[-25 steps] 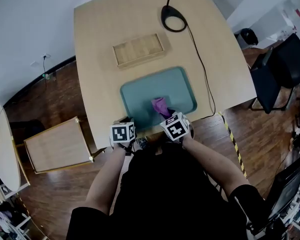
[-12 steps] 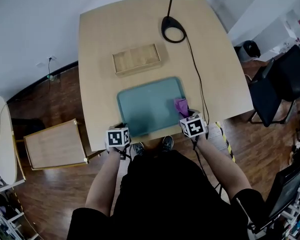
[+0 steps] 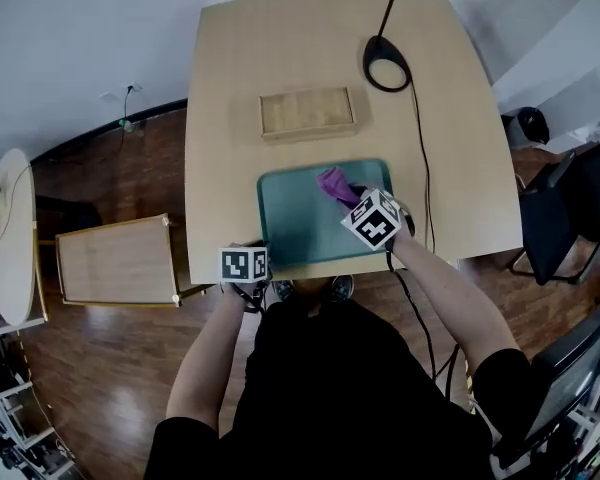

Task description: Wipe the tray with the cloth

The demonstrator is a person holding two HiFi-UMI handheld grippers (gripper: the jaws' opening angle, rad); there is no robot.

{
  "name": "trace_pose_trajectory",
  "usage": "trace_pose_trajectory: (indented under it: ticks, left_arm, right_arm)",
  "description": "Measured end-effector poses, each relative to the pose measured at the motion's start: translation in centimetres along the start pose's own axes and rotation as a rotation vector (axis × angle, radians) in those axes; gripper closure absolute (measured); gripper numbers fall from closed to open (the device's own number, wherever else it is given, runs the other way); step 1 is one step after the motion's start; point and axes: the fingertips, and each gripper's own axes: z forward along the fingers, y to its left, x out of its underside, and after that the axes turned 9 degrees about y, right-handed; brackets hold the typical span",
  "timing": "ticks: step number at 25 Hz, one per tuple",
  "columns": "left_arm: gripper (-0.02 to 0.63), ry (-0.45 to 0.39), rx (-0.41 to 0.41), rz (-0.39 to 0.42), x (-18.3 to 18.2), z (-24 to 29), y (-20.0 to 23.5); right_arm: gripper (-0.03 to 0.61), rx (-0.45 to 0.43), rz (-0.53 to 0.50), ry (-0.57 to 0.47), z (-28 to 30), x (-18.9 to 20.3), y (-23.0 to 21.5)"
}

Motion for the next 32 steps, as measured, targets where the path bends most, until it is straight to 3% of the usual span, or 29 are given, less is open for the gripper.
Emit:
trace_pose_trajectory:
  ticks: [5, 9, 13, 17, 25, 32]
  left_arm:
    - [0.537, -0.006, 0.035, 0.012, 0.5, -0.1, -0.6]
    - [0.546, -0.042, 0.12, -0.011, 0.1, -0.4, -0.8]
    - [0.549, -0.077, 0.207, -0.05, -0.4, -0.7, -0.5]
    - [0.551, -0.076, 0.253, -0.089, -0.1, -0.8, -0.4]
    - [0.552, -0.081, 0.24, -0.086, -0.2, -0.5, -0.4]
    - [0.552, -0.077, 0.166, -0.053, -0.1, -0.4, -0.5]
  right_arm:
    - [0.468, -0.007, -0.37, 0.072, 4.3, -8.1, 3.3]
    - [0.468, 0.031, -0.509, 0.105, 7.8, -12.6, 4.6]
    - [0.468, 0.053, -0.554, 0.108, 9.2, -14.1, 5.5]
    - [0.471, -0.075, -0.571, 0.123, 8.3, -11.0, 10.0]
    - [0.471, -0.264, -0.565, 0.107, 5.0, -4.7, 18.3]
    - [0.472, -0.351, -0.477, 0.106, 3.8, -2.5, 19.8]
